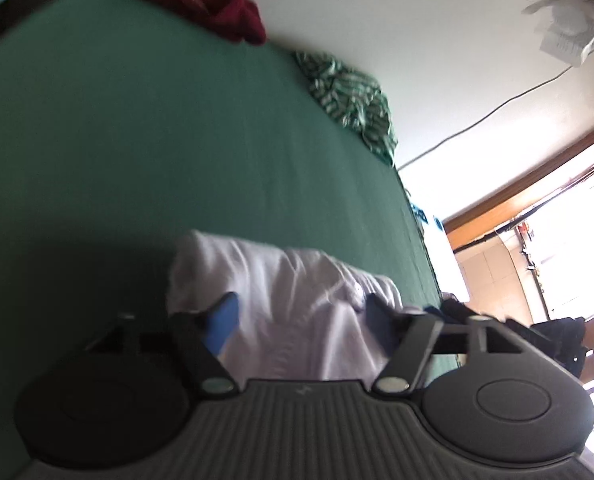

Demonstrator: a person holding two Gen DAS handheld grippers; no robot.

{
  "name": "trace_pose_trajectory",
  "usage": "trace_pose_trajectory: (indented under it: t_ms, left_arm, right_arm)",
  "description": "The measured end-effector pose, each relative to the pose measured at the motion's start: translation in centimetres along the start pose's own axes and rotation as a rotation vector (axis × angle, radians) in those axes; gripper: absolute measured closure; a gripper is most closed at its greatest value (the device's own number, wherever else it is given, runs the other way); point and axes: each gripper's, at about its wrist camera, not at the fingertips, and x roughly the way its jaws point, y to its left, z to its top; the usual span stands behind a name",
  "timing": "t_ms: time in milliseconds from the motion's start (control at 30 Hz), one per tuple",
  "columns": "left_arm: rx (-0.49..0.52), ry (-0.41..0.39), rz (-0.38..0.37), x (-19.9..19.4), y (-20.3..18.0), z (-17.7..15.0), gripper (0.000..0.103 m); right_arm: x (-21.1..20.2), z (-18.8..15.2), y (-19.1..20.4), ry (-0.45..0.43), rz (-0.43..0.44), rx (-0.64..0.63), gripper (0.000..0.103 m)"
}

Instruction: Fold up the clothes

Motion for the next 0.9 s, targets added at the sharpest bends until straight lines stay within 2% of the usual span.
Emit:
trace_pose_trajectory:
  t_ms: [67, 200, 300, 333, 400, 433, 467, 500, 533, 633, 700, 767, 867, 900]
  left_arm:
    - [0.087, 0.023, 0.044, -0.8, -0.7, -0.4, 0.012]
    - [0.226, 0.091, 0.053, -0.4, -3.3, -2.8, 0.013]
    - [0.395, 0.098, 0.093, 1.1, -5.7, -4.8, 0.016]
    - [0.424, 0.115, 0.104, 2.3, -6.1, -5.0, 0.022]
    - [0.456, 0.150, 0.119, 4.3, -6.4, -4.8, 0.059]
    - [0.467, 0.155, 0.126, 4.9, -6.4, -4.6, 0.067]
    - [0.473, 0.154, 0.131, 4.9, -6.2, -4.3, 0.085]
    - [0.465, 0.148, 0.125, 4.5, -5.8, -3.8, 0.091]
    - [0.445, 0.136, 0.110, 3.8, -5.4, -3.3, 0.091]
    - [0.401, 0.095, 0.093, 1.9, -4.1, -2.4, 0.091]
    - [0.377, 0.110, 0.105, 2.4, -3.3, -2.4, 0.091]
    - [0.363, 0.135, 0.117, 3.3, -2.5, -2.9, 0.091]
    - [0.420, 0.142, 0.143, 3.7, -2.7, -3.9, 0.084]
    - [0.436, 0.141, 0.153, 3.4, -2.7, -3.8, 0.077]
  right_arm:
    - [0.1, -1.1, 1.0, 0.042, -0.017, -0.100, 0.058]
    - [0.9, -4.0, 3.0, 0.115, -0.042, -0.315, 0.062]
    - [2.4, -5.2, 4.2, 0.108, -0.097, -0.486, 0.063]
    - [2.9, -5.4, 4.4, 0.108, -0.109, -0.517, 0.067]
    - [3.0, -5.1, 3.9, 0.100, -0.104, -0.492, 0.079]
    - [2.9, -4.8, 3.7, 0.092, -0.103, -0.474, 0.089]
    - [2.8, -4.6, 3.5, 0.084, -0.101, -0.456, 0.093]
    - [2.7, -4.4, 3.3, 0.076, -0.100, -0.438, 0.094]
    - [2.5, -4.1, 3.1, 0.067, -0.098, -0.420, 0.100]
    - [2.2, -3.4, 2.4, 0.043, -0.093, -0.367, 0.100]
    - [2.2, -3.1, 2.1, 0.034, -0.095, -0.336, 0.100]
    - [3.5, -3.8, 2.2, 0.075, -0.126, -0.339, 0.100]
    - [4.0, -4.2, 2.6, 0.121, -0.154, -0.383, 0.099]
    - [4.0, -4.3, 2.8, 0.131, -0.161, -0.400, 0.099]
